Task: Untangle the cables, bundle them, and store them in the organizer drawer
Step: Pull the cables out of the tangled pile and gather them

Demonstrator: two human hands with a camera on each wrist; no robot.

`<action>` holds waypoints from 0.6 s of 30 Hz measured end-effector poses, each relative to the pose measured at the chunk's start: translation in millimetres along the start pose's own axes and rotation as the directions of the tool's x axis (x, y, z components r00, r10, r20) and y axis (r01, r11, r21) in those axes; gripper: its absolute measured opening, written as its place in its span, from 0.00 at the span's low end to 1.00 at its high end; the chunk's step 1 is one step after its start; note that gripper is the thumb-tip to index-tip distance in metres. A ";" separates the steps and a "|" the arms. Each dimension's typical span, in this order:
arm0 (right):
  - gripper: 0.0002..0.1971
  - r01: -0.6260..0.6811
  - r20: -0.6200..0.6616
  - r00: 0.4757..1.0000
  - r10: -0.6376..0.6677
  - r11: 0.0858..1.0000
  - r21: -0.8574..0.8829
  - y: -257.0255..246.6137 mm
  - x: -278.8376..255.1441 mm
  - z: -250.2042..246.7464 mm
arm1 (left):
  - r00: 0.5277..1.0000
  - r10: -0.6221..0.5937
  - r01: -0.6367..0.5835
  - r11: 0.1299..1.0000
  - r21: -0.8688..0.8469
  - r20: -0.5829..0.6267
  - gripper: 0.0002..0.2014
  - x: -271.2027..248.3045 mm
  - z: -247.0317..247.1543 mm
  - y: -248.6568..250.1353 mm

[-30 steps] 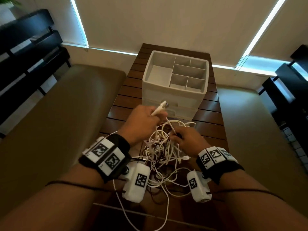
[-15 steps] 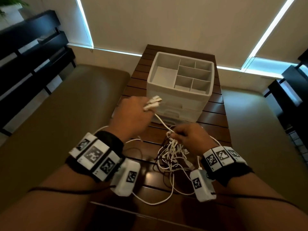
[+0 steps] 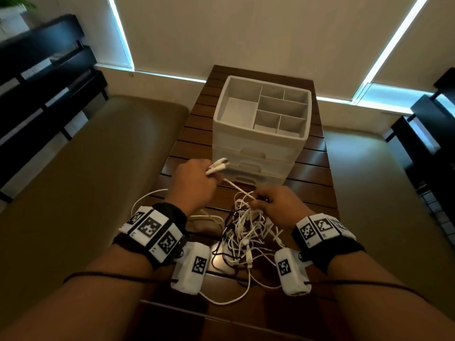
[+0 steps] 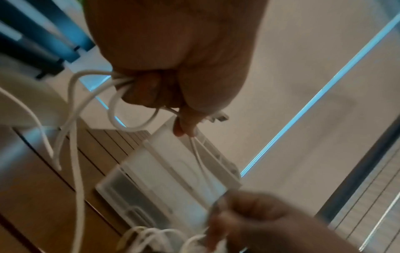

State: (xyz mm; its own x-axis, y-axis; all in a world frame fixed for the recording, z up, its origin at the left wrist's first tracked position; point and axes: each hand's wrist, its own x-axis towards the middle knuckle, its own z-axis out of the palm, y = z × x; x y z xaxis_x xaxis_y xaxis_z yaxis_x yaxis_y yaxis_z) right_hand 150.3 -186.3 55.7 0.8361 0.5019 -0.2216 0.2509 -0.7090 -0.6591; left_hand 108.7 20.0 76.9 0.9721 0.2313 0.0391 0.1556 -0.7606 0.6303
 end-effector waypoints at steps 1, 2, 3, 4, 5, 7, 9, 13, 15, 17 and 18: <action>0.06 0.029 -0.064 0.998 -0.027 0.999 0.033 -6.1 1.3 -3.1 | 0.999 -0.026 0.028 0.996 0.080 -0.025 0.04 0.4 -1.5 -5.5; 0.07 0.057 -0.121 0.991 -0.048 0.996 0.073 -12.5 2.6 -5.7 | 0.998 -0.033 0.040 0.991 0.129 -0.055 0.03 -0.8 -2.6 -8.8; 0.07 0.072 -0.150 0.987 -0.060 0.994 0.079 -17.3 4.8 -7.8 | 0.997 -0.019 0.029 0.991 0.131 -0.079 0.03 -2.1 -1.9 -8.4; 0.06 0.079 -0.139 0.988 -0.073 0.996 0.034 -21.5 7.4 -8.8 | 0.996 0.016 -0.008 0.996 0.091 -0.089 0.03 -4.2 -0.9 -3.8; 0.06 0.081 -0.097 0.992 -0.085 0.996 -0.044 -25.1 9.4 -8.5 | 0.995 0.064 -0.061 0.998 0.033 -0.083 0.03 -7.4 0.0 4.2; 0.07 0.113 -0.039 0.992 -0.121 0.981 -0.157 -30.1 11.3 -6.3 | 0.988 0.154 -0.155 0.987 -0.039 -0.011 0.06 -14.1 4.3 20.2; 0.11 0.178 -0.090 0.977 -0.192 0.973 -0.148 -34.4 12.1 -6.2 | 0.980 0.192 -0.191 0.981 -0.020 0.048 0.07 -14.3 7.9 24.8; 0.04 0.159 -0.039 0.986 -0.160 0.987 -0.034 -24.9 9.8 2.3 | 0.981 0.167 -0.181 0.970 -0.164 -0.098 0.10 -7.4 -0.7 23.0; 0.07 0.049 0.063 0.997 -0.045 0.996 -0.076 -10.8 9.4 8.4 | 0.978 0.093 -0.141 0.955 -0.261 -0.188 0.11 -5.5 -10.1 27.7; 0.08 -0.031 0.073 0.997 0.031 1.000 0.000 -2.0 10.5 9.8 | 0.976 0.038 -0.090 0.966 -0.243 -0.213 0.12 -1.6 -21.1 25.1; 0.08 -0.044 0.036 0.998 0.042 0.997 0.063 -2.0 10.0 7.7 | 0.982 0.029 -0.061 0.984 -0.166 -0.188 0.11 0.3 -25.9 21.7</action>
State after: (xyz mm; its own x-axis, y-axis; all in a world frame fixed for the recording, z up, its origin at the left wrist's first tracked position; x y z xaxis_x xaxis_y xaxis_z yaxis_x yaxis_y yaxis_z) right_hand 154.5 -176.0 49.2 0.8278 0.4891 -0.2747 0.1823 -0.6978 -0.6927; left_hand 107.9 19.3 110.7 0.9260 0.3187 0.2025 0.0644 -0.6618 0.7469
